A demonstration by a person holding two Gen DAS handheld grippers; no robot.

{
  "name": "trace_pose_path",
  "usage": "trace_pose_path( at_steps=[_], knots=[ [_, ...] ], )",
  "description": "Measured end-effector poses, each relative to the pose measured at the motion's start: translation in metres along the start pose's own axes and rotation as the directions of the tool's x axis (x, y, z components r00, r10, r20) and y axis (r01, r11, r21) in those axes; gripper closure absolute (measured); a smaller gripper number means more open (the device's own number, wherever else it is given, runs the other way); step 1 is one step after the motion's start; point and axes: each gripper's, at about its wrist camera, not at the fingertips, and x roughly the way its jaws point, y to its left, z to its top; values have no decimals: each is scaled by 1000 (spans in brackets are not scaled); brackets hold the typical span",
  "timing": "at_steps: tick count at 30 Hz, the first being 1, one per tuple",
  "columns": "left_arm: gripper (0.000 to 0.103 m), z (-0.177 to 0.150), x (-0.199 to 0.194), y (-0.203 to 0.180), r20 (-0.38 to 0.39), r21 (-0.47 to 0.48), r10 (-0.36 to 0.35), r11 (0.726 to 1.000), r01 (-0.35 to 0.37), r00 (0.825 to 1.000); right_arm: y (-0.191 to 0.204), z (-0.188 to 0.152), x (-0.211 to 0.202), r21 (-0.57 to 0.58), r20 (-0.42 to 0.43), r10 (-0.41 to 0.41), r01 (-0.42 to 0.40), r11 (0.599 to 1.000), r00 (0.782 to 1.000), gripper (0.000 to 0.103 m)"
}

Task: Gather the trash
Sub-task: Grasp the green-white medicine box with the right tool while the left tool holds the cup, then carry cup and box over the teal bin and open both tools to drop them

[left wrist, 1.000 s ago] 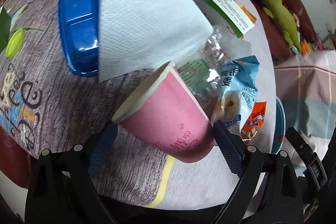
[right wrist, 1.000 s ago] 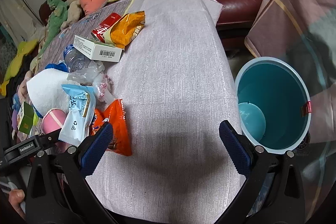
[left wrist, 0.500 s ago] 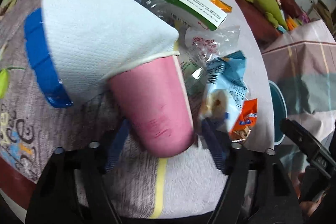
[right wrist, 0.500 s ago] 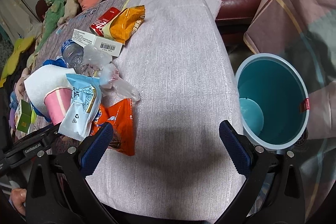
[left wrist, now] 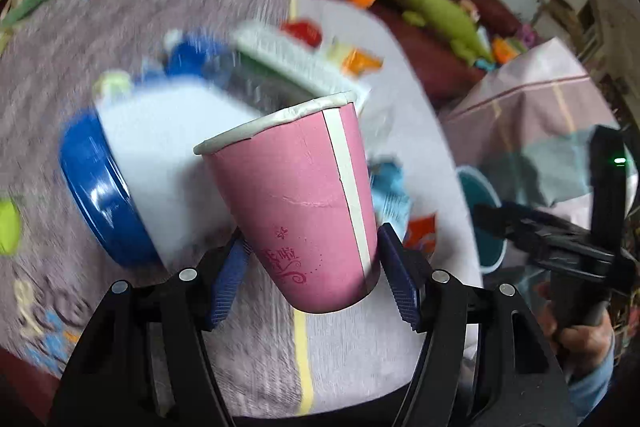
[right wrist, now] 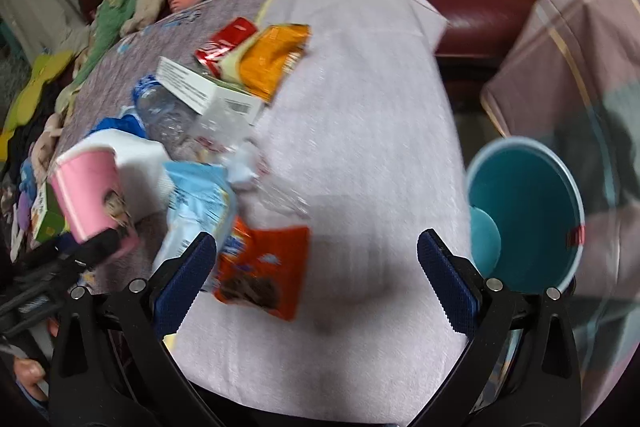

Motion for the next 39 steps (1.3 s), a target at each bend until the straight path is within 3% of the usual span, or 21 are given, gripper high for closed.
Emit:
trace_pose_path(
  at_steps=[6, 8, 10, 12, 19, 23, 25, 28, 34, 39],
  knots=[
    [37, 51, -25, 36, 96, 7, -2, 1000, 1, 995, 43, 43, -1, -129, 18, -23, 25, 991, 1000, 8],
    [37, 63, -29, 52, 112, 2, 1, 1000, -2, 994, 63, 61, 5, -189, 14, -36, 38, 981, 999, 16],
    [37, 74, -29, 67, 121, -4, 1, 1000, -1, 993, 79, 74, 15, -237, 4, -56, 55, 970, 998, 34],
    [37, 86, -27, 82, 119, -24, -1, 1000, 4, 993, 97, 90, 34, -293, -30, -71, 59, 954, 997, 40],
    [37, 107, -18, 121, 114, -64, -7, 998, 15, 993, 138, 117, 94, -428, -118, -123, 62, 902, 985, 40],
    [37, 111, -8, 133, 102, -90, -19, 996, 29, 995, 155, 120, 119, -499, -126, -163, 79, 863, 979, 41],
    [37, 111, -3, 136, 97, -94, -23, 995, 32, 995, 159, 122, 127, -514, -129, -169, 80, 854, 977, 55],
    [37, 110, 2, 140, 92, -103, -25, 994, 35, 995, 160, 122, 134, -523, -108, -173, 92, 847, 979, 64],
    [37, 110, -3, 135, 104, -102, -33, 994, 44, 994, 155, 129, 104, -469, -65, -106, 64, 881, 992, 71],
    [37, 111, -15, 108, 131, -48, -45, 997, 52, 990, 138, 142, 67, -372, -40, 2, -17, 928, 999, 72]
  ],
)
